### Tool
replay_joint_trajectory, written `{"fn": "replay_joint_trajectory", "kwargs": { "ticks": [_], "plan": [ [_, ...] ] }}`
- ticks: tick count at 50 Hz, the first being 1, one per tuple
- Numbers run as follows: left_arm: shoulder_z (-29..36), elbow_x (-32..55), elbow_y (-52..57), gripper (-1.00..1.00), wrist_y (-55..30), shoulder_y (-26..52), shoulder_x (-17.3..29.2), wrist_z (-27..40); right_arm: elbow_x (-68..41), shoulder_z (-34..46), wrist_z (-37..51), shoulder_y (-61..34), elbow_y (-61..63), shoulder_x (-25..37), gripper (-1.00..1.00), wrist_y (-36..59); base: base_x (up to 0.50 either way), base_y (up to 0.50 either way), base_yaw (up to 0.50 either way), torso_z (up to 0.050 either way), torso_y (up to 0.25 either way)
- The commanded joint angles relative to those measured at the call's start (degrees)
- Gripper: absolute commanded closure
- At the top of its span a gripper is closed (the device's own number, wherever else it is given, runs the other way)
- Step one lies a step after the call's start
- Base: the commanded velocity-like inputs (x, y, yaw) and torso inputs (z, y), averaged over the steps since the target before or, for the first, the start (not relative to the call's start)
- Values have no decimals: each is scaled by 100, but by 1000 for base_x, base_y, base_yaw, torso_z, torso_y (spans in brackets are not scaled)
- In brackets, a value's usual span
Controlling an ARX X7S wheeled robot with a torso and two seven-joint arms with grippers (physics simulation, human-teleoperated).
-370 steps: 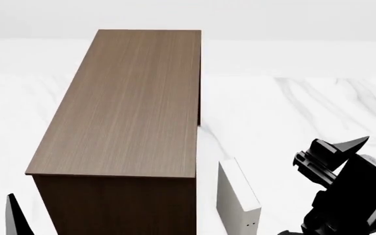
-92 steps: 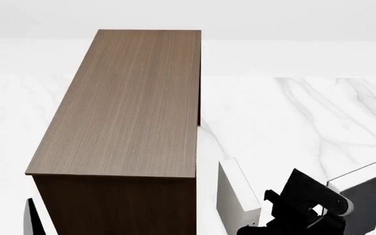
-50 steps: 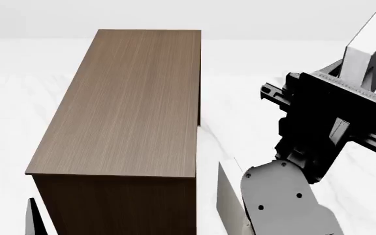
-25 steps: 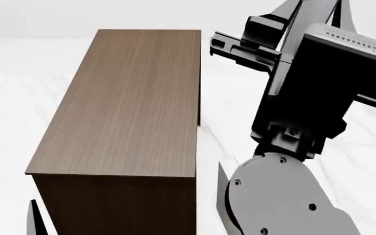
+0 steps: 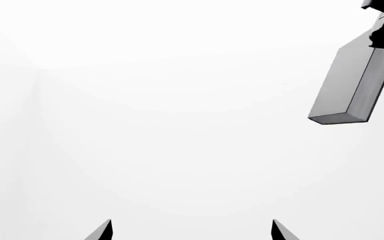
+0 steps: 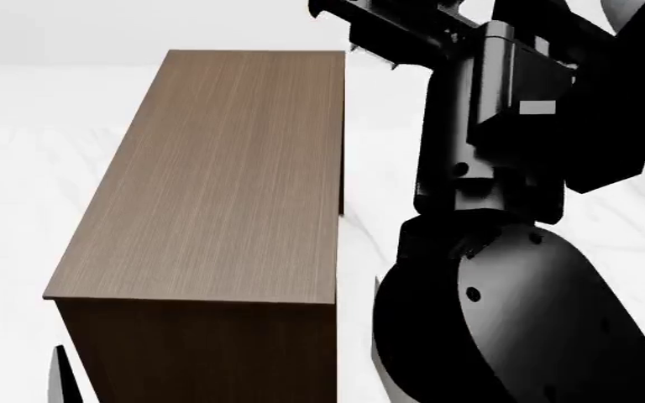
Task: Pick up the book in the middle and place it on the cabinet shelf.
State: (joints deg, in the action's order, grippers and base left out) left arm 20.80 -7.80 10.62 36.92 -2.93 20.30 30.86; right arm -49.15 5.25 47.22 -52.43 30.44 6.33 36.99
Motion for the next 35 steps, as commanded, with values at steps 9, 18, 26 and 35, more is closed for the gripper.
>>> {"fn": "replay_joint_trajectory", "kwargs": {
  "ticks": [9, 18, 26, 35],
  "plan": [
    [55, -11, -18, -100, 32, 3, 32, 23, -2247, -497, 360, -236, -632, -504, 100, 221, 0, 0, 0, 0, 2],
    [75, -10, -2, -100, 33, -6, 51, 33, -2707, -212, 540, -280, -705, -482, 100, 36, 0, 0, 0, 0, 1],
    [88, -9, 14, -100, 19, -7, 64, 43, -2904, -29, 669, -384, -769, -435, 100, -85, 0, 0, 0, 2, 1],
    [83, 16, 16, -100, -5, 8, 74, 67, -3620, 205, 898, -472, -901, -555, 100, -504, 0, 0, 0, 0, 2]
  ]
}}
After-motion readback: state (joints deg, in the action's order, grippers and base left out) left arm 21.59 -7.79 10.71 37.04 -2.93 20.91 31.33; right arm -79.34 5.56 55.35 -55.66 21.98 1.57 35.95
